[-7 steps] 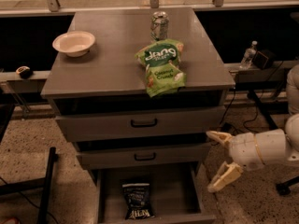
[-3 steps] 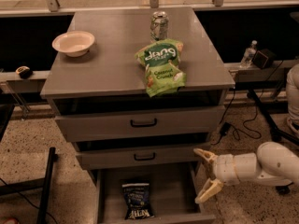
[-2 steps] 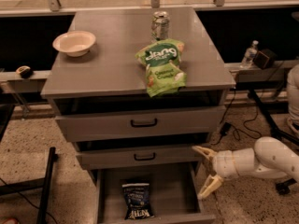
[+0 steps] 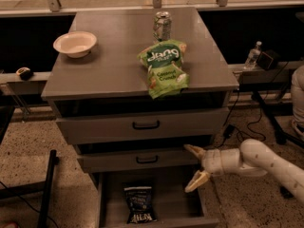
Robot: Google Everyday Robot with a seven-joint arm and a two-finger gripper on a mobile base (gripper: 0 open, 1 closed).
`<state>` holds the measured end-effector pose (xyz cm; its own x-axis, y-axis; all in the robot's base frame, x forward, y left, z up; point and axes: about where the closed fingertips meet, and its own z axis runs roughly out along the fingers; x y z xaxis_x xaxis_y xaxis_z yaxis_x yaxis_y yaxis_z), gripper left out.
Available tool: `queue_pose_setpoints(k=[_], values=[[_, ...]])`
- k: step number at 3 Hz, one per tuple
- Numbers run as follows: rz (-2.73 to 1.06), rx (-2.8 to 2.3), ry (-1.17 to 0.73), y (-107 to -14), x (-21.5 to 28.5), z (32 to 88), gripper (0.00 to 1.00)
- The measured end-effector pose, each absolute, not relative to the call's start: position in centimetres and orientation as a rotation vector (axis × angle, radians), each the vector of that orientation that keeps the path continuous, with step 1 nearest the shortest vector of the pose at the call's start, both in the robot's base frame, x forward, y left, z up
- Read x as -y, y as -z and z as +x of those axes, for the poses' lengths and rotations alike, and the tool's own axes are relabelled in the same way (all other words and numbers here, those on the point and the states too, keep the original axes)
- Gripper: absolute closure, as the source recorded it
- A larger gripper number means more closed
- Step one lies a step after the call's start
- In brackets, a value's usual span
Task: Pick blue chip bag from bottom drawer and place on counter
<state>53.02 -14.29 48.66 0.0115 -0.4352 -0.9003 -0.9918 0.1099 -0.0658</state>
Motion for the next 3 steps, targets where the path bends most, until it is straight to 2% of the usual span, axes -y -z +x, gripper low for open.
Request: queue_pose_setpoints(k=[1, 2, 3], values=[[-1.396, -1.576, -0.862, -44.6, 13.0, 53.1, 0.0], [-1.396, -1.576, -0.862, -44.6, 13.0, 53.1, 0.0], [-1.392, -1.522, -0.876, -46.1, 12.1, 53.0, 0.19]])
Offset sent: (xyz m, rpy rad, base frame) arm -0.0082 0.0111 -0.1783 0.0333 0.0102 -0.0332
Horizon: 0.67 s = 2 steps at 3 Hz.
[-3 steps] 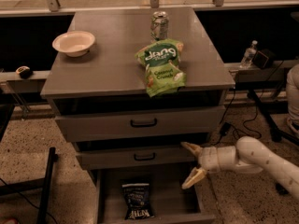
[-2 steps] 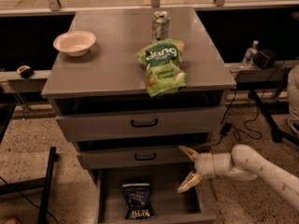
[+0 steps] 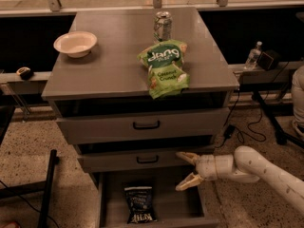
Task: Pick blue chip bag from bottom drawer and place on counter
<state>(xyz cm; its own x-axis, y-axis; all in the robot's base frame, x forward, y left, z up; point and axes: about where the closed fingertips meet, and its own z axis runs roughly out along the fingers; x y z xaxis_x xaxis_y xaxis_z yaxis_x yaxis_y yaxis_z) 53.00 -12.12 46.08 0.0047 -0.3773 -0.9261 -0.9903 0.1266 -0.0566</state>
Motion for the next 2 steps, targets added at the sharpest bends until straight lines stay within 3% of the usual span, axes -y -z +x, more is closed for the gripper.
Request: queue_pose_setpoints(k=[1, 2], values=[[-1.361, -1.434, -0.899, -47.39, 11.95, 52.81, 0.42], [-1.362, -1.425, -0.903, -47.49, 11.86, 52.73, 0.42]])
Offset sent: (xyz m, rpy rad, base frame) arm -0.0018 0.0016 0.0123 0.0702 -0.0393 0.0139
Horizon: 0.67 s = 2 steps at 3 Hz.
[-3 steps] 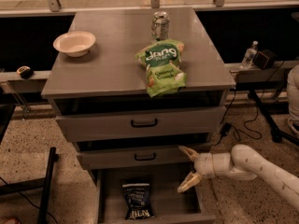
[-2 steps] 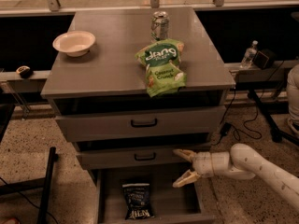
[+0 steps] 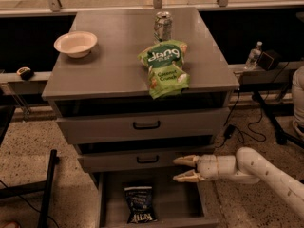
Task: Pick blue chip bag from bottom drawer and place on counter
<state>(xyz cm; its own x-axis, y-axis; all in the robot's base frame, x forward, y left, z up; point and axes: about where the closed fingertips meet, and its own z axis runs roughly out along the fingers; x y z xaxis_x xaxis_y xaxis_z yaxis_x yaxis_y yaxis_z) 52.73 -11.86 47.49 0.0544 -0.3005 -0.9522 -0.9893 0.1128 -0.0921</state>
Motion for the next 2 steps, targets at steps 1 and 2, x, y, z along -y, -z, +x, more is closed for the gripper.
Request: queue_pose_setpoints(k=[1, 2], values=[[-1.391, -1.447, -0.921, -45.2, 11.7, 52.6, 0.11], [-1.449, -1.487, -0.944, -37.4, 12.1, 50.5, 0.0]])
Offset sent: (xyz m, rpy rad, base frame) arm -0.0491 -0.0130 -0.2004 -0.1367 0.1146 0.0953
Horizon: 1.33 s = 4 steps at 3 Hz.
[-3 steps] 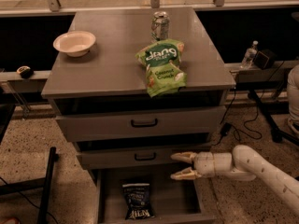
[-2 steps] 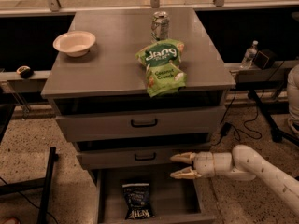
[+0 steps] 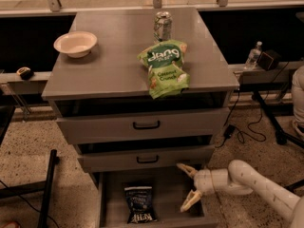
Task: Pick blue chip bag from bottom drawer and place on counter
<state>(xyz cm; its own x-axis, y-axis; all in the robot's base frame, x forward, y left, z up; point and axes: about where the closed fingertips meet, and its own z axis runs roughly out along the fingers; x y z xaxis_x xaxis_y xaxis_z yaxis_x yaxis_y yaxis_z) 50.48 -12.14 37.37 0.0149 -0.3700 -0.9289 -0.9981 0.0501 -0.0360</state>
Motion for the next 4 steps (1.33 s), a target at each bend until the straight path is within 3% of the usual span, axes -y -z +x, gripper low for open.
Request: queue_pose_setpoints(k=[2, 4], values=[[-1.409, -1.495, -1.044, -31.1, 13.6, 48.5, 0.0], [-1.098, -1.764, -1.091, -26.0, 8.7, 47.4, 0.0]])
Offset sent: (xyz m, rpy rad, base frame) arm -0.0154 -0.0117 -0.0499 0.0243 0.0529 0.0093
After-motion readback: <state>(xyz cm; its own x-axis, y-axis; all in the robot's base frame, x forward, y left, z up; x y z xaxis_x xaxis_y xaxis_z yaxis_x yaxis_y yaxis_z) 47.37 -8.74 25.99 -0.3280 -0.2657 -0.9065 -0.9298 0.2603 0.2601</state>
